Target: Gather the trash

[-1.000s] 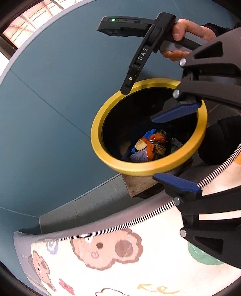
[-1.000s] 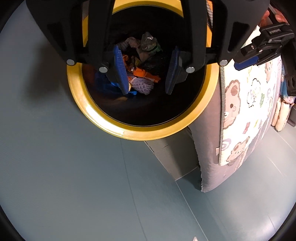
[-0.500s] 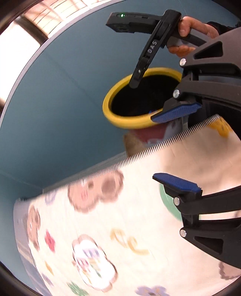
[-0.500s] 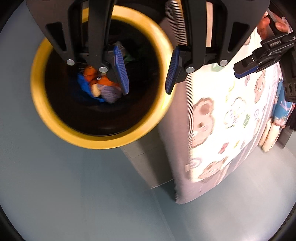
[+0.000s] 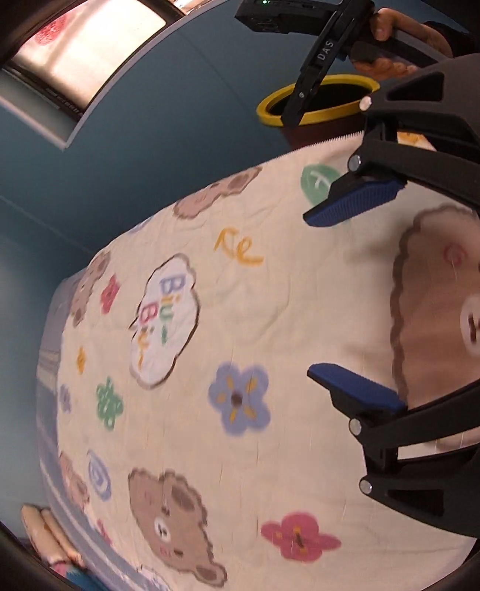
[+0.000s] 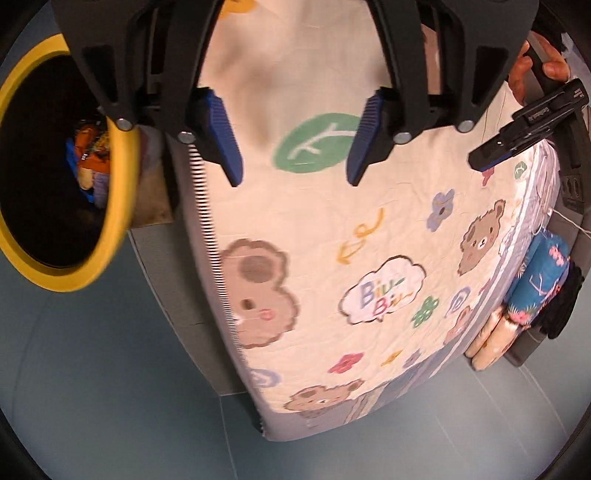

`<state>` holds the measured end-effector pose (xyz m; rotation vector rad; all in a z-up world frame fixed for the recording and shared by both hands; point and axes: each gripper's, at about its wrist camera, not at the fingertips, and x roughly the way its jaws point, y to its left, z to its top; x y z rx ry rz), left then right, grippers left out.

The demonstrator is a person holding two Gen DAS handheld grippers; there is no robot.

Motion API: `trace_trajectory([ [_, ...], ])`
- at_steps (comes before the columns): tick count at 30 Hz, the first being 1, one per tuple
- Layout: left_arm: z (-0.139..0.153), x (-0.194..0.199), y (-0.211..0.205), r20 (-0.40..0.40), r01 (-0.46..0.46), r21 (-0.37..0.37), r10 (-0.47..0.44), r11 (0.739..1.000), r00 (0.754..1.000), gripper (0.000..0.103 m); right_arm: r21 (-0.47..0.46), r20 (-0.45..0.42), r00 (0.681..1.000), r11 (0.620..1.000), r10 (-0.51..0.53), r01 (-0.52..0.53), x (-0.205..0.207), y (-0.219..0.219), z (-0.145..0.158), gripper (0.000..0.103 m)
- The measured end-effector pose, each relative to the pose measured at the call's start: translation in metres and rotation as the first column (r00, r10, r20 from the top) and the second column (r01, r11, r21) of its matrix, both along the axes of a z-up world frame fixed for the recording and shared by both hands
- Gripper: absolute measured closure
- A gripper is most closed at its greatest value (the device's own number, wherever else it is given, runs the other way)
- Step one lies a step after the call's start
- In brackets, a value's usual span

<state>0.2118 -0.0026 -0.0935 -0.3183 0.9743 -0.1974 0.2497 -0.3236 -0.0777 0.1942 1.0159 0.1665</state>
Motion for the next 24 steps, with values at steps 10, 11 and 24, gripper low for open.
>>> trace_trajectory([
  [10, 0.025, -0.036, 0.055, 0.201, -0.125, 0.006, 0.121, 0.992, 0.972, 0.011, -0.096, 0.210, 0.978, 0.995, 0.003, 0.017, -0.032, 0.075, 0.023, 0.012],
  [11, 0.028, -0.040, 0.055, 0.220, -0.131, 0.007, 0.126, 0.991, 0.967, 0.010, -0.106, 0.235, 0.972, 0.994, 0.002, 0.024, -0.035, 0.079, 0.026, 0.011],
  [24, 0.095, -0.103, 0.043, 0.539, -0.214, 0.077, 0.139, 0.974, 0.831, 0.008, -0.124, 0.523, 0.852, 0.985, -0.039, 0.121, -0.082, 0.095, 0.077, 0.008],
])
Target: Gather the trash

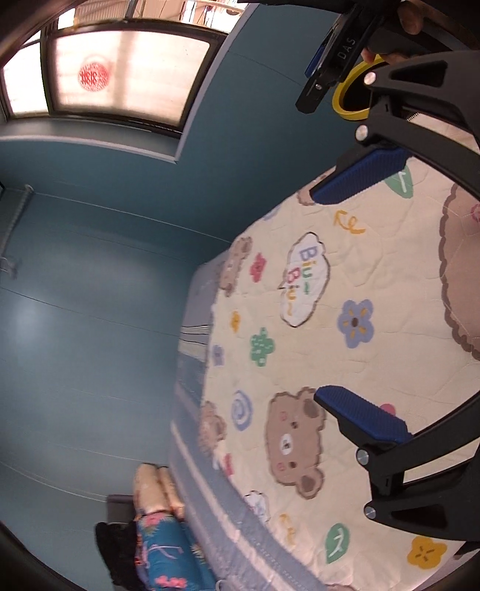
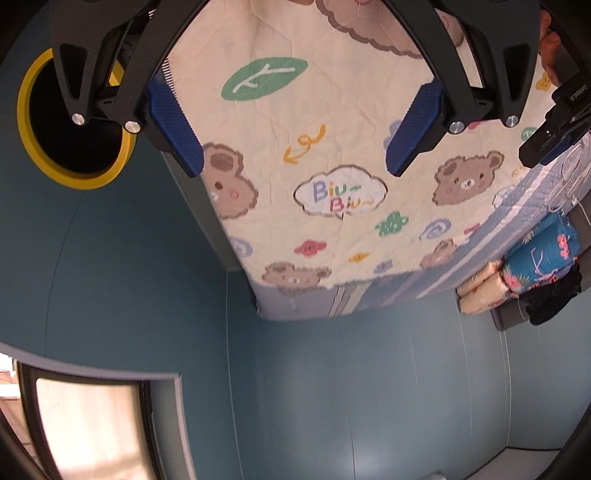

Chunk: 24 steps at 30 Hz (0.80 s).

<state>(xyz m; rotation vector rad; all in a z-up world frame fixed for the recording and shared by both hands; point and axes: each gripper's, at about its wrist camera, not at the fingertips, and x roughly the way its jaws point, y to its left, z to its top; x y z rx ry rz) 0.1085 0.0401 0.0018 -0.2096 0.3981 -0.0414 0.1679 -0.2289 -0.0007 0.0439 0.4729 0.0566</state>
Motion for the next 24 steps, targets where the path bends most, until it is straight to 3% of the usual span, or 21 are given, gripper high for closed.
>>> trace_trajectory([
  [7, 0.028, -0.033, -0.013, 0.141, -0.035, 0.057, 0.026, 0.998, 0.990, 0.008, -0.031, 0.192, 0.979, 0.996, -0.073, 0.080, -0.039, 0.007, 0.027, 0.008],
  [14, 0.041, -0.055, -0.017, 0.204, -0.047, 0.041, 0.037, 0.998, 0.978, 0.008, -0.019, 0.226, 0.971, 0.996, -0.079, 0.086, -0.050, 0.005, 0.040, 0.008],
  [24, 0.042, -0.064, -0.018, 0.218, -0.054, 0.029, 0.046, 0.998, 0.975, 0.008, -0.013, 0.255, 0.962, 0.994, -0.097, 0.104, -0.062, 0.006, 0.040, 0.008],
])
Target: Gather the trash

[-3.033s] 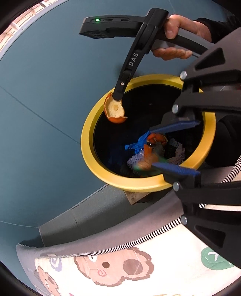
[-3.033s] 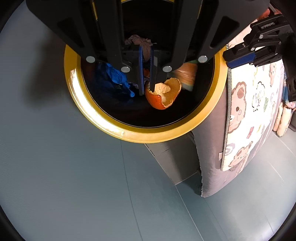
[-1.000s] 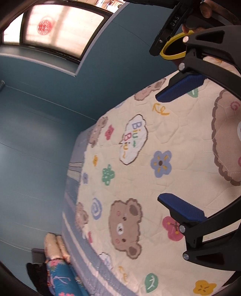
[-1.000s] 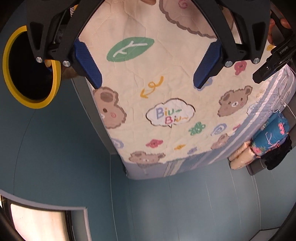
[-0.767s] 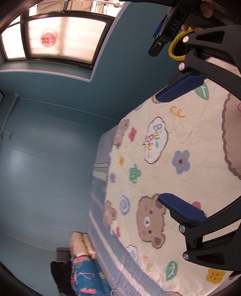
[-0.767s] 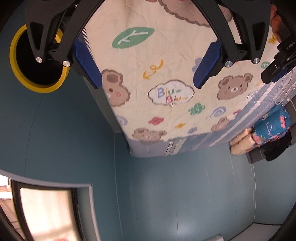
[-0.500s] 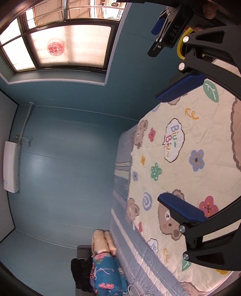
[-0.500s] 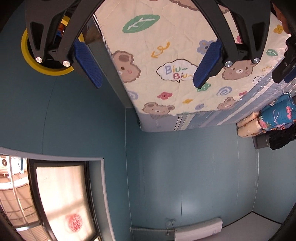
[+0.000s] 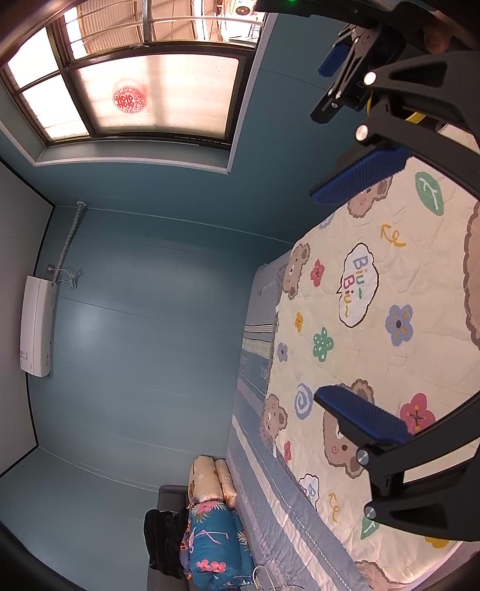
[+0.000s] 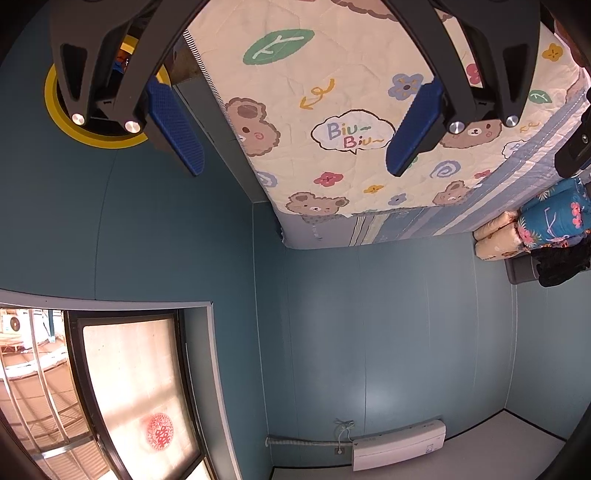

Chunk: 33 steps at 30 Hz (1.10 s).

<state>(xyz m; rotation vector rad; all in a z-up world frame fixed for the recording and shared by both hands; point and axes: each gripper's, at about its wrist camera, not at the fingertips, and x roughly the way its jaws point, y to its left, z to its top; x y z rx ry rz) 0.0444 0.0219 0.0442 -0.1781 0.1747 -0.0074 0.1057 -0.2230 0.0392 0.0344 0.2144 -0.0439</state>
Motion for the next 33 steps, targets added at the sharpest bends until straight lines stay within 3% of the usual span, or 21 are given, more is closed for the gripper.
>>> trace_trajectory([
  [33, -0.0075, 0.0046, -0.0030, -0.032, 0.017, -0.018, -0.018, 1.000, 0.999, 0.008, 0.039, -0.057, 0.998, 0.999, 0.000, 0.002, 0.0034, -0.0032, -0.0098, 0.008],
])
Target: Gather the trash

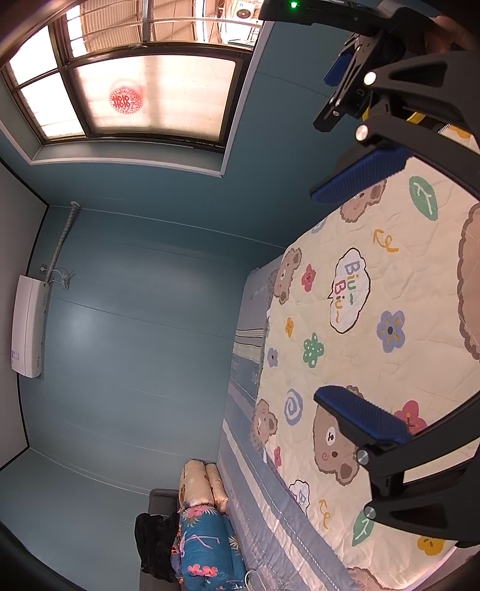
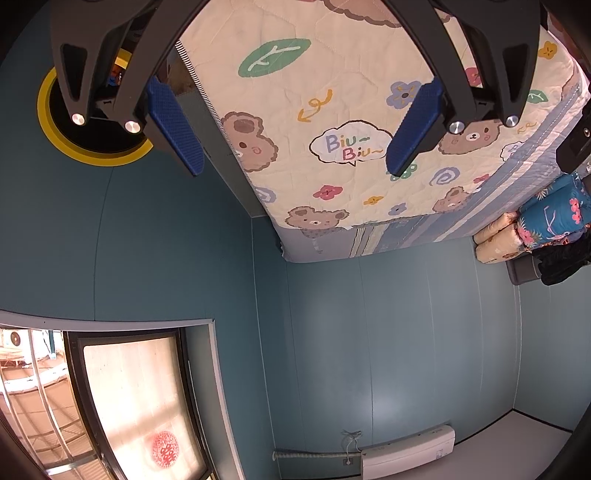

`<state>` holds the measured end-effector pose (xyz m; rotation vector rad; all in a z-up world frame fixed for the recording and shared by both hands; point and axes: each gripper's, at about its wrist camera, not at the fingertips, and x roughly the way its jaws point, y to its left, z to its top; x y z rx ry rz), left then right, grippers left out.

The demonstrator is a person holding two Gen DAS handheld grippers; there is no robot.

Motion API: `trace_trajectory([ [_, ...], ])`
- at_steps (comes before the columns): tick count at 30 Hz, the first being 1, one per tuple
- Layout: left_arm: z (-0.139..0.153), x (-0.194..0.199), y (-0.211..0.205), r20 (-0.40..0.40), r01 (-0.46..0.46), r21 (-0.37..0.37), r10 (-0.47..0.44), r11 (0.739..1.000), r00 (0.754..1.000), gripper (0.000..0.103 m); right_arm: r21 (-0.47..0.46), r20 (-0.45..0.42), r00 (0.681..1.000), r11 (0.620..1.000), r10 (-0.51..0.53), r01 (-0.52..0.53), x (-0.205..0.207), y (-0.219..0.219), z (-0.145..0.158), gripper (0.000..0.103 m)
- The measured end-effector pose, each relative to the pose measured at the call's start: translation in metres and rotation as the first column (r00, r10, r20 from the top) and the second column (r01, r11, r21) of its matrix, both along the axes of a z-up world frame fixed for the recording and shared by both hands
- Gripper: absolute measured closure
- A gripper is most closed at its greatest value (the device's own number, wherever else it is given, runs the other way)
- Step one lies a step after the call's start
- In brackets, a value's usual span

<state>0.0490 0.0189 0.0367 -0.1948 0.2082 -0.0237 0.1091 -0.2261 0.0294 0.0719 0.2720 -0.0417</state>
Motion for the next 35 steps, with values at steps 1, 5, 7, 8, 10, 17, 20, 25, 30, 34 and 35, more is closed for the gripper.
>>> trace_trajectory([
  [1, 0.0000, -0.0002, -0.0003, -0.001, 0.001, 0.000, -0.001, 1.000, 1.000, 0.008, 0.001, -0.001, 1.000, 1.000, 0.000, 0.000, 0.0004, -0.0001, 0.0001, 0.008],
  [5, -0.0012, -0.0003, -0.0016, -0.003, 0.003, 0.005, -0.003, 1.000, 1.000, 0.008, 0.004, -0.005, 1.000, 1.000, -0.001, 0.001, 0.0025, -0.0015, -0.0011, 0.008],
  [7, -0.0013, 0.0001, -0.0017, -0.004, 0.005, 0.005, -0.005, 1.000, 1.000, 0.008, 0.006, -0.010, 1.000, 1.000, 0.001, -0.001, 0.0027, -0.0015, -0.0016, 0.008],
  [8, -0.0013, 0.0007, -0.0023, -0.005, 0.005, 0.005, -0.005, 1.000, 1.000, 0.008, 0.007, -0.011, 1.000, 1.000, 0.001, -0.001, 0.0029, -0.0017, -0.0018, 0.008],
  [10, -0.0016, 0.0008, -0.0027, -0.004, 0.006, 0.007, -0.006, 1.000, 1.000, 0.008, 0.011, -0.014, 1.000, 1.000, 0.001, -0.001, 0.0031, -0.0023, -0.0022, 0.008],
  [17, -0.0022, 0.0012, -0.0036, -0.005, 0.007, 0.007, -0.007, 1.000, 1.000, 0.008, 0.018, -0.022, 1.000, 1.000, 0.000, 0.000, 0.0039, -0.0045, -0.0041, 0.008],
  [20, -0.0031, 0.0020, -0.0035, -0.008, 0.006, 0.007, -0.006, 1.000, 1.000, 0.008, 0.019, -0.024, 1.000, 1.000, 0.001, -0.001, 0.0040, -0.0046, -0.0045, 0.008],
  [25, -0.0051, 0.0030, -0.0035, -0.007, 0.003, 0.007, -0.003, 1.000, 1.000, 0.008, 0.021, -0.026, 1.000, 1.000, 0.002, -0.001, 0.0055, -0.0052, -0.0050, 0.008],
  [30, -0.0057, 0.0050, -0.0035, -0.019, 0.005, 0.002, -0.005, 1.000, 1.000, 0.008, 0.021, -0.026, 1.000, 1.000, 0.002, -0.001, 0.0056, -0.0055, -0.0050, 0.008],
  [34, -0.0050, 0.0052, -0.0038, -0.021, 0.001, 0.005, -0.001, 1.000, 1.000, 0.008, 0.023, -0.027, 1.000, 1.000, 0.001, 0.000, 0.0062, -0.0052, -0.0053, 0.008],
  [35, -0.0047, 0.0050, -0.0042, -0.019, 0.000, 0.008, 0.000, 1.000, 1.000, 0.008, 0.022, -0.027, 1.000, 1.000, 0.001, 0.000, 0.0062, -0.0051, -0.0054, 0.008],
])
